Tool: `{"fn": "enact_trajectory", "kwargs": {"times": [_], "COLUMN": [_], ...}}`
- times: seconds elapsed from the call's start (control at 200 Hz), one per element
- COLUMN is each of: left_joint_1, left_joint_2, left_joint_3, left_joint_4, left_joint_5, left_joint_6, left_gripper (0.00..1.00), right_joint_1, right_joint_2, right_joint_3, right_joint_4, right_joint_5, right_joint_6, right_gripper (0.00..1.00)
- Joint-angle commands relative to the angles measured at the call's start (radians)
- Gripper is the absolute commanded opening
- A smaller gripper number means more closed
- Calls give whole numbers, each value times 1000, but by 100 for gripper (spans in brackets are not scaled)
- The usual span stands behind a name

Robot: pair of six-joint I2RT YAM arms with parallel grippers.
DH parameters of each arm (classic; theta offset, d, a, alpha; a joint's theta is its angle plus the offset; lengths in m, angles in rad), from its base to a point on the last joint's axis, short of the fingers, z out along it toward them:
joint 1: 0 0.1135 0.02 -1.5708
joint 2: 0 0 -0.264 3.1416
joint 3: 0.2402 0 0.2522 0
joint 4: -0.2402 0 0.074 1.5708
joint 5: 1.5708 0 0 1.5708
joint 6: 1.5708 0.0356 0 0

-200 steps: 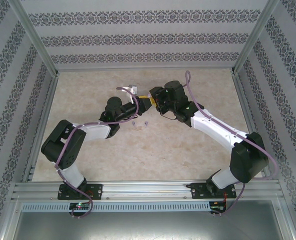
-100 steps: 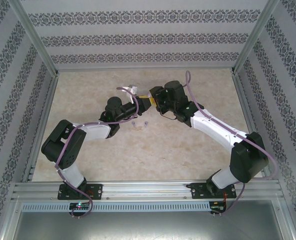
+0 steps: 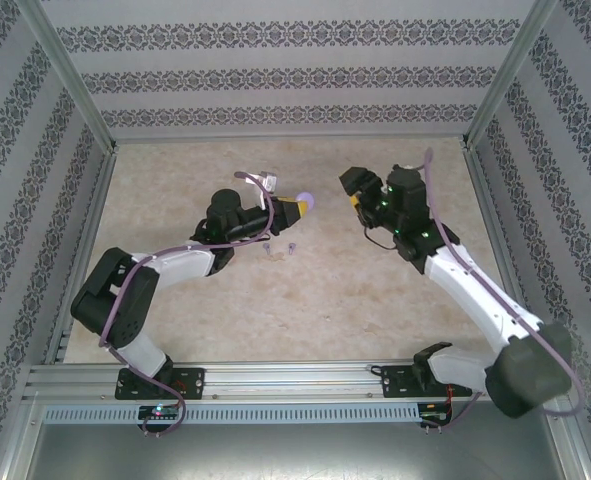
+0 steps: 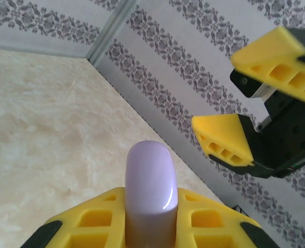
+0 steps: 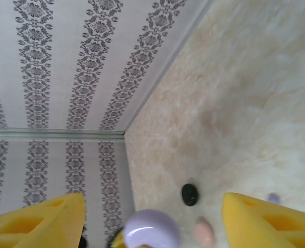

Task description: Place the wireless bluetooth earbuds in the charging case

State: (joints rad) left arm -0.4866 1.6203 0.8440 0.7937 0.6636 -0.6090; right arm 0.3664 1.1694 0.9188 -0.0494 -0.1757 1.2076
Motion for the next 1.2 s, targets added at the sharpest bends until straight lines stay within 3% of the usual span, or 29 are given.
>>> {"fn": "enact_trajectory", "kwargs": {"times": [0.0, 0.155, 0.33, 0.49, 0.839, 1.194], "left_joint_1": [21, 29, 32, 32, 32, 31], "left_joint_2": [-71, -101, -95, -88, -81, -101], "left_joint_3": [57, 104, 164, 193, 216, 209], "left_joint_4": [-151, -314, -441, -472, -496, -465], "left_joint_5": [115, 193, 271, 309, 341, 354], "left_joint_6": [107, 195, 237, 239, 233, 216], "left_gripper": [0, 0, 0, 0, 0, 0], "right_joint_1": [-40, -60, -54, -16, 67, 7], "right_joint_2": [-64, -117, -143, -109, 21, 101], "right_joint_3": [-79, -115, -130, -101, -7, -47], "right_joint_4": [7, 18, 24, 31, 57, 72], "right_joint_5": [-94, -247, -360, -404, -363, -305], "right_joint_6": [-280, -558, -712, -758, -777, -760], "right_gripper": [70, 69, 69, 67, 63, 52]}}
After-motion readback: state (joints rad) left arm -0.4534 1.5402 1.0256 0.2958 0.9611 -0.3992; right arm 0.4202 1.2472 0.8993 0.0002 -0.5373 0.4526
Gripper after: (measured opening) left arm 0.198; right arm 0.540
